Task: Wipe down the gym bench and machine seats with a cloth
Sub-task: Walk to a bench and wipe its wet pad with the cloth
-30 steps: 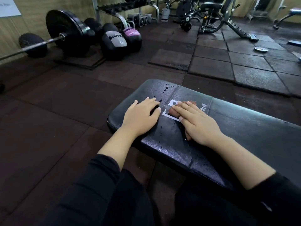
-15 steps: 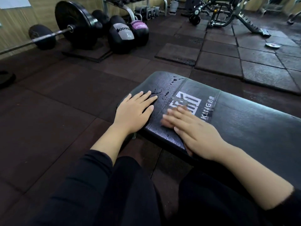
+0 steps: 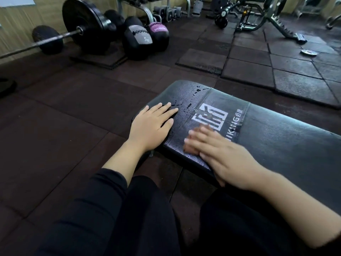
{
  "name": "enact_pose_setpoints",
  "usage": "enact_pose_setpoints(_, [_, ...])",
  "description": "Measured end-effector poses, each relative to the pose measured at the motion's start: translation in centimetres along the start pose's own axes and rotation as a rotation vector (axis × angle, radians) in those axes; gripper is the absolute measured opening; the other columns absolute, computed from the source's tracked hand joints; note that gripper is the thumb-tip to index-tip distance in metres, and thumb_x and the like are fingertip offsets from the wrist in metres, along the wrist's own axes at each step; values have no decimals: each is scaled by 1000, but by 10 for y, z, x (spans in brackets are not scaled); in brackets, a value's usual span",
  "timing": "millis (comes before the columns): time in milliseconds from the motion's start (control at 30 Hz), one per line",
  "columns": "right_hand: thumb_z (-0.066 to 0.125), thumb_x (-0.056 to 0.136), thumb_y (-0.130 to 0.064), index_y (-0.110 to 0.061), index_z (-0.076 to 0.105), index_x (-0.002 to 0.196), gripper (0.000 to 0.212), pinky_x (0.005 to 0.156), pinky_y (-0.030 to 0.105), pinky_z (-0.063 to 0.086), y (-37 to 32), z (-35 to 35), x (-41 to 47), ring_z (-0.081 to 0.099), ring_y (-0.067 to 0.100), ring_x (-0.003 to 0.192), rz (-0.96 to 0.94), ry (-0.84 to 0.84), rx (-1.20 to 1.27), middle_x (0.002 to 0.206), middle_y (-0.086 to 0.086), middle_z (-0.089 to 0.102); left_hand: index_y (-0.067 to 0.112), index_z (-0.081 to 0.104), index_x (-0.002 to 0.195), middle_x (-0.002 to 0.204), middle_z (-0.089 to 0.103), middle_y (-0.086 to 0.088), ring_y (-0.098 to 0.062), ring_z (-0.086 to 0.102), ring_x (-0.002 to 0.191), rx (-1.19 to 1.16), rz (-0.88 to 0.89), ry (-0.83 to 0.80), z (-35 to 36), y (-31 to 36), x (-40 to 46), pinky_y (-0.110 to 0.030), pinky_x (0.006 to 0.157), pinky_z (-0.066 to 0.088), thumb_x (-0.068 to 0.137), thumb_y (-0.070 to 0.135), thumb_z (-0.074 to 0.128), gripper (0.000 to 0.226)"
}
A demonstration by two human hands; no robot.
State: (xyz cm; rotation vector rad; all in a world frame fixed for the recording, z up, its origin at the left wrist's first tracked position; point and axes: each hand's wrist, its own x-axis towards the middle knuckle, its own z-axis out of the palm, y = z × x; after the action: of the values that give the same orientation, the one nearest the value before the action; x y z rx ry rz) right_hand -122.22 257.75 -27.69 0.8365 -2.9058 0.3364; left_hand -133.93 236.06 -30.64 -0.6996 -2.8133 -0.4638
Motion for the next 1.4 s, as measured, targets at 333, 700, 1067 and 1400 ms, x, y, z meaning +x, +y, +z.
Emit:
enact_pose_setpoints(333, [26,95,-42,-36,38,139,47,119,28,9,37,-11,15,13,5,144,112,-15,112,150,-17,30,43,39,143,155,29,17,-5,21,145,-14,-4,9,0,-2,3,-32,118,9,93,44,18,55])
enact_pose_setpoints(700, [32,96,-28,-34,40,140,45,117,31,14,-3,-4,-11,13,10,145,-239,-133,-13,153,-17,25,45,39,143,154,29,19,-4,21,144,-25,-12,-1,-2,-1,2,-30,117,7,91,42,16,56])
enact_pose_setpoints(1067, [24,96,-38,-33,33,144,49,119,26,7,-2,3,31,6,8,145,-147,-84,60,155,-13,21,44,33,146,157,22,18,-4,14,146,-23,-25,-55,-5,-1,4,-31,118,5,103,35,28,44])
enact_pose_setpoints(1400, [38,100,-21,-30,33,143,44,115,22,2,118,-14,76,13,9,144,318,-9,82,154,-7,26,43,20,150,161,8,15,-7,1,148,-22,-196,-156,-7,7,28,-34,120,-1,101,46,25,50])
